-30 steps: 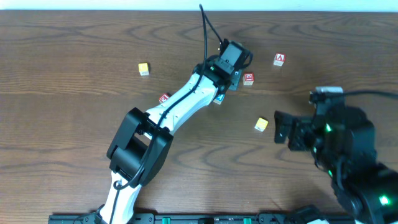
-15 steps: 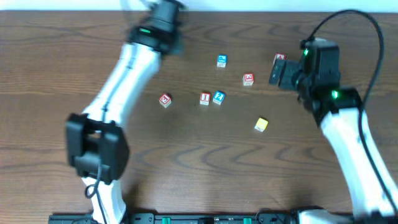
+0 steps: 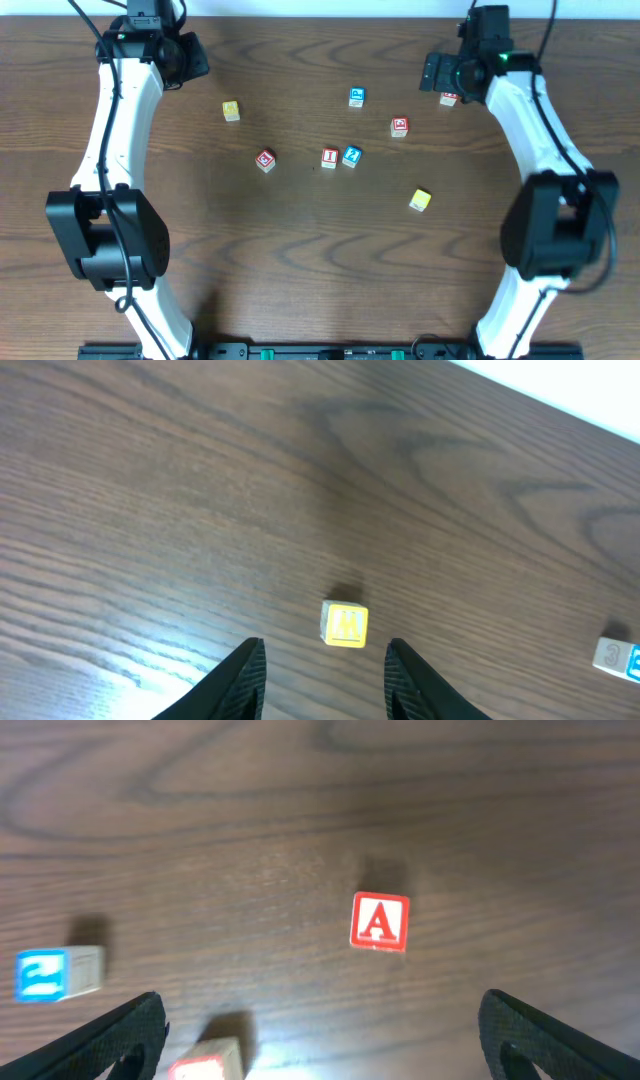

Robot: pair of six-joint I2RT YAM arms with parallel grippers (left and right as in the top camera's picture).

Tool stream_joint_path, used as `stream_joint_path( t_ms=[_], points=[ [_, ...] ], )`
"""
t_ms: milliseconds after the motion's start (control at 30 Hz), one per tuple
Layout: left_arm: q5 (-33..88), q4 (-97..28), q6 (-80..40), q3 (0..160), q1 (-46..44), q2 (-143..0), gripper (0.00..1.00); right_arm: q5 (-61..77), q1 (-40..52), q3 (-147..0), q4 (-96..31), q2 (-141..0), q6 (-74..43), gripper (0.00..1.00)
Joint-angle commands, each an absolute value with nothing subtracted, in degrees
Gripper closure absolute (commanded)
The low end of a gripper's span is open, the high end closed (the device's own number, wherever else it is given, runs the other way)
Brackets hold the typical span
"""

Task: Spell out Ai2

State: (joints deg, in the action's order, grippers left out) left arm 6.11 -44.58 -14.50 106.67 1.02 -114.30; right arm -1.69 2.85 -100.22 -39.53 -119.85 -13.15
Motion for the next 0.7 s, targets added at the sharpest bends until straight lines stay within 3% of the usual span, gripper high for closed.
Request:
stream_joint_path(
  t_ms=[0,667],
  points=[
    [7.3,-44.2,-12.8,107.5,1.5,-113.6,0.59,-2.9,2.6,-104.7,-40.6,-124.3,-12.8,0.03],
    [7.3,-42.8,-10.7,107.5,1.5,-113.6,0.52,-3.3,-0.1,-106.8,-40.5,-132.9,-17.4,0.14]
  ],
)
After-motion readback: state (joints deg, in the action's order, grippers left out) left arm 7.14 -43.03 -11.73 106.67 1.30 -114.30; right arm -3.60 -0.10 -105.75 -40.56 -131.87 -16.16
